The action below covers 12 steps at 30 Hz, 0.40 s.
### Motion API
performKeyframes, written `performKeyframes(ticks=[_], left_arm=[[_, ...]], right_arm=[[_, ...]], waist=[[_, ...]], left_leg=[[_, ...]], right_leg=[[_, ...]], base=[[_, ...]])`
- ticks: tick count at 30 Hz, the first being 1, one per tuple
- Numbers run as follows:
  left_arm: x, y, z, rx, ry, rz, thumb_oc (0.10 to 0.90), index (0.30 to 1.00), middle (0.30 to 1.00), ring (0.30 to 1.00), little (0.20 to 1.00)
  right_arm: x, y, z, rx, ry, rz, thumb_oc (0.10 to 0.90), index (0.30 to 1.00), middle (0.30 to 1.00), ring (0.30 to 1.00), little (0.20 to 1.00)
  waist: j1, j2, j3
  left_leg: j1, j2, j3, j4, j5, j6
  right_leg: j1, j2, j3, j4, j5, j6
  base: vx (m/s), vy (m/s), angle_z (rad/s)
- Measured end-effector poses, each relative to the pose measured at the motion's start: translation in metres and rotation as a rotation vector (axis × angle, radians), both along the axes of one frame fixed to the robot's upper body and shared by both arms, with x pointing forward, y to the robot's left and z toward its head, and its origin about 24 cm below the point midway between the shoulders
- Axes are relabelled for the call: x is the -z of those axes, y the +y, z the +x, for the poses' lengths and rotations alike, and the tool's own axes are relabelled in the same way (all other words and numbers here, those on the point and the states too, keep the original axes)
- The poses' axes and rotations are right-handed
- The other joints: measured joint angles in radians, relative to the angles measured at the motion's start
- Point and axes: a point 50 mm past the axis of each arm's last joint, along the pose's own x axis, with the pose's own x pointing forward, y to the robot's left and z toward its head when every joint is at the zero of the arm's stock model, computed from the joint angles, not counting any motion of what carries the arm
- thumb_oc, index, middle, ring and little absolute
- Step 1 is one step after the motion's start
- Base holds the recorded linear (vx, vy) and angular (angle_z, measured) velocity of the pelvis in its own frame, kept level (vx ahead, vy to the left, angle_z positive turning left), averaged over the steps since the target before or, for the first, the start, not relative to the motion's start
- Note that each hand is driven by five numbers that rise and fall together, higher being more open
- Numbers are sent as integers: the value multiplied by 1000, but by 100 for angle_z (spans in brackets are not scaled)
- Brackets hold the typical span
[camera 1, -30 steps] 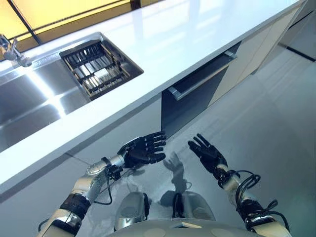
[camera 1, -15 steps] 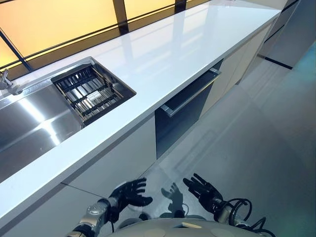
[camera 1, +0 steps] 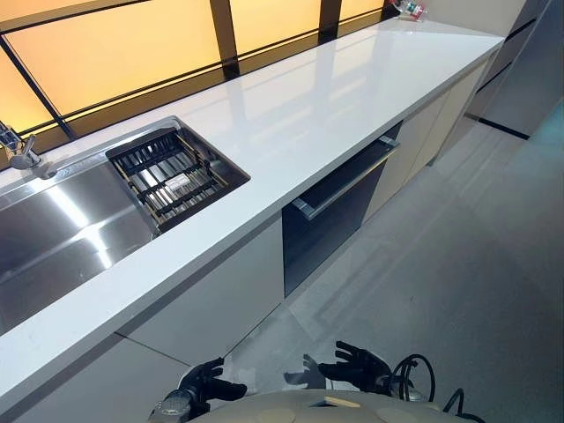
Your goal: Pick up plates and place into dishwasher.
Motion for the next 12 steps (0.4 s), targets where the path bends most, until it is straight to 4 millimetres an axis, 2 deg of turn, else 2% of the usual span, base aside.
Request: performKeyframes(ticks=[12], left_arm=[[1, 3, -3, -33, 18, 32, 800, 900, 900, 900, 900]], right_arm=[[1, -1, -2, -2, 37, 13, 800, 900, 900, 900, 900]], waist=[[1, -5, 3]], left_leg=[[0, -1, -8, -4, 0, -1]], right_leg=[[8, 0, -7, -14, 0, 0]], base=[[14, 2, 2]])
